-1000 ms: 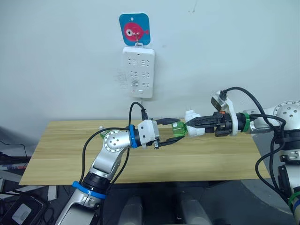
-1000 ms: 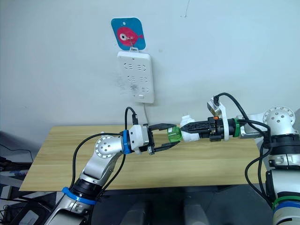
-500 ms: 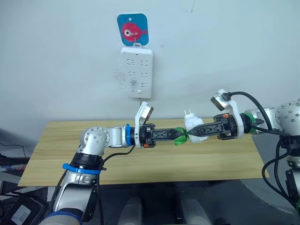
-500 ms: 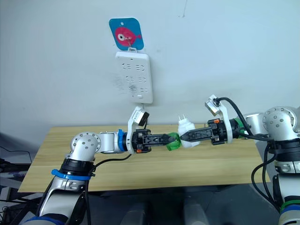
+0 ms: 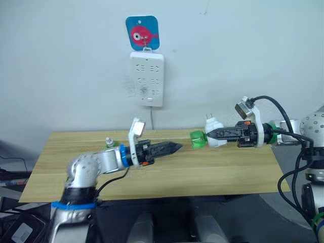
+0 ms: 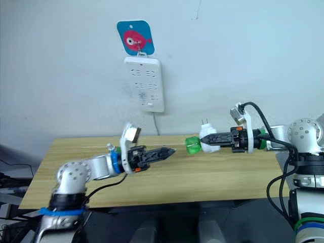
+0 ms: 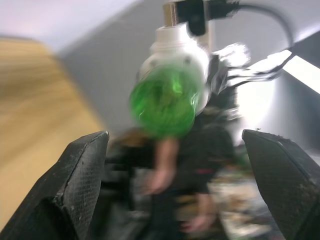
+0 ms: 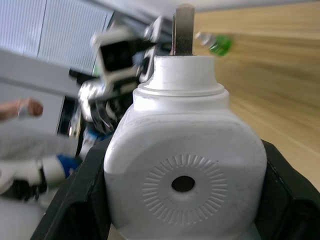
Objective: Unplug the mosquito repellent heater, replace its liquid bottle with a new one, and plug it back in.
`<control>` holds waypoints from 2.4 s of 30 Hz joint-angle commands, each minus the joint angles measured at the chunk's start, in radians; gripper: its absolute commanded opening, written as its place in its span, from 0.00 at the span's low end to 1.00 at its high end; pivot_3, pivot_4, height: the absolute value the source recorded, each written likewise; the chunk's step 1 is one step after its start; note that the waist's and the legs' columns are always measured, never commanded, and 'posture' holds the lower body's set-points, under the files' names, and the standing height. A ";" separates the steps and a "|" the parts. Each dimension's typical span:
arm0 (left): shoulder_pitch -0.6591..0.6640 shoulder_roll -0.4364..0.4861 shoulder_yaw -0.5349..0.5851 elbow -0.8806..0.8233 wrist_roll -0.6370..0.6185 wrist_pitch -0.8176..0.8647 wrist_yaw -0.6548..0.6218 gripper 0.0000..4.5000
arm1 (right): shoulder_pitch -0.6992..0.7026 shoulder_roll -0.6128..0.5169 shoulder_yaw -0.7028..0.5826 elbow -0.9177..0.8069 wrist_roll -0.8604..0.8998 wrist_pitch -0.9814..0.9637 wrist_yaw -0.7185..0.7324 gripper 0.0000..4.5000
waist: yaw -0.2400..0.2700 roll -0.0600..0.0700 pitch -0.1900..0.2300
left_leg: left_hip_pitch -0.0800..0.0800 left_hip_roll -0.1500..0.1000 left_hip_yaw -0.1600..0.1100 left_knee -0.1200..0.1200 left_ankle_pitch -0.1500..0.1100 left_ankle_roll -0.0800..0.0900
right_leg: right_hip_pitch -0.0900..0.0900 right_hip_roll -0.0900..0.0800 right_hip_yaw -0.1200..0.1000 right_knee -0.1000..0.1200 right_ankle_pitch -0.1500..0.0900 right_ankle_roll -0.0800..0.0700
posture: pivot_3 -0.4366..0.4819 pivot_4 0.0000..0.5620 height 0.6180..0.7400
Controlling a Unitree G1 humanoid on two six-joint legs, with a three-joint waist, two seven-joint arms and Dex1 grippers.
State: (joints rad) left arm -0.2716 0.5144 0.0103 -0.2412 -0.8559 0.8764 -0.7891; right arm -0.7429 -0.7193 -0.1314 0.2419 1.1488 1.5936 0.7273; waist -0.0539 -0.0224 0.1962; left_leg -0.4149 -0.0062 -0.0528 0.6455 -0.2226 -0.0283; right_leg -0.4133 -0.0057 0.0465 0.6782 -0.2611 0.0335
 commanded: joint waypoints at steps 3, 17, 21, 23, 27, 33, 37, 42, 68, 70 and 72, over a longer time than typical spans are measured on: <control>0.066 0.069 -0.229 0.065 0.740 -1.116 -0.058 1.00 | -0.060 0.039 -0.062 0.044 -0.021 0.019 -0.009 0.69 | 0.021 0.005 -0.005 | 0.000 0.000 0.002 -0.001 0.001 -0.001 | 0.000 -0.001 0.002 -0.002 0.001 -0.002 | 0.47 0.19 1.00; -0.215 -0.033 -0.209 0.519 1.411 -1.922 0.507 1.00 | -0.075 0.056 0.018 0.027 0.119 0.021 -0.042 0.69 | 0.049 0.005 -0.007 | -0.002 -0.001 0.002 0.001 0.001 0.000 | 0.001 -0.009 -0.002 -0.003 0.005 0.003 | 0.47 0.26 1.00; -0.277 -0.050 -0.232 0.568 1.461 -1.946 0.570 1.00 | -0.077 0.053 0.036 0.026 0.184 0.021 -0.088 0.69 | 0.045 0.005 -0.007 | -0.001 -0.001 0.002 0.001 0.001 0.000 | 0.001 -0.008 -0.002 -0.001 0.005 0.003 | 0.45 0.29 1.00; -0.291 -0.053 -0.243 0.579 1.472 -1.964 0.593 1.00 | -0.077 0.055 0.038 0.026 0.212 0.021 -0.113 0.69 | 0.043 0.005 -0.007 | -0.001 -0.001 0.002 0.001 0.001 0.000 | 0.001 -0.008 -0.003 -0.001 0.005 0.003 | 0.45 0.29 1.00; -0.301 -0.048 -0.266 0.579 1.479 -1.991 0.616 1.00 | -0.076 0.056 0.036 0.028 0.262 0.021 -0.158 0.69 | 0.035 0.005 -0.007 | -0.001 -0.001 0.001 0.001 0.001 0.000 | 0.001 -0.008 -0.003 0.000 0.005 0.003 | 0.43 0.30 1.00; -0.299 -0.029 -0.291 0.571 1.473 -2.023 0.622 1.00 | -0.070 0.051 0.034 0.031 0.304 0.021 -0.203 0.69 | 0.026 0.005 -0.007 | -0.001 -0.001 0.001 0.001 0.001 0.000 | 0.001 -0.008 -0.003 0.000 0.005 0.003 | 0.43 0.29 1.00; -0.317 -0.025 -0.296 0.586 1.481 -2.018 0.622 1.00 | -0.063 0.055 0.030 0.025 0.309 0.021 -0.221 0.69 | 0.024 0.005 -0.007 | -0.001 -0.001 0.000 0.001 0.001 0.000 | 0.001 -0.008 -0.003 0.000 0.005 0.003 | 0.43 0.29 1.00; -0.333 -0.027 -0.298 0.592 1.469 -2.034 0.626 0.67 | -0.060 0.055 0.030 0.024 0.313 0.021 -0.230 0.69 | 0.023 0.005 -0.007 | -0.001 -0.001 0.001 0.001 0.001 0.000 | 0.001 -0.004 -0.003 0.000 0.005 0.003 | 0.43 0.29 1.00; -0.341 0.011 -0.187 0.476 -0.717 0.144 0.183 0.50 | -0.061 0.016 0.128 -0.080 0.033 -0.032 0.064 0.69 | 0.000 0.005 -0.004 | 0.000 0.001 -0.008 0.001 0.001 0.000 | 0.003 0.004 -0.006 0.000 -0.001 0.007 | 0.42 0.31 1.00; -0.336 -0.005 -0.162 0.464 -0.693 0.173 0.182 0.50 | -0.062 0.022 0.120 -0.083 0.022 -0.024 0.071 0.69 | 0.000 0.005 -0.004 | -0.001 0.001 -0.007 0.001 0.001 0.000 | 0.002 0.003 -0.005 0.000 0.000 0.006 | 0.42 0.32 1.00; -0.321 -0.015 -0.135 0.442 -0.676 0.198 0.179 0.58 | -0.064 0.030 0.105 -0.082 0.021 -0.011 0.069 0.69 | 0.000 0.005 -0.004 | 0.000 0.001 -0.007 0.001 0.001 0.000 | 0.002 0.003 -0.005 0.000 0.002 0.002 | 0.41 0.32 1.00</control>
State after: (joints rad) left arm -0.5918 0.4922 -0.2150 0.1974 -1.5551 1.0804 -0.6416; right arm -0.7993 -0.6840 -0.0162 0.1996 1.1857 1.5515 0.8021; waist -0.0543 -0.0177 0.1920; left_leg -0.4152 -0.0053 -0.0594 0.6465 -0.2220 -0.0283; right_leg -0.4112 -0.0025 0.0416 0.6785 -0.2592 0.0358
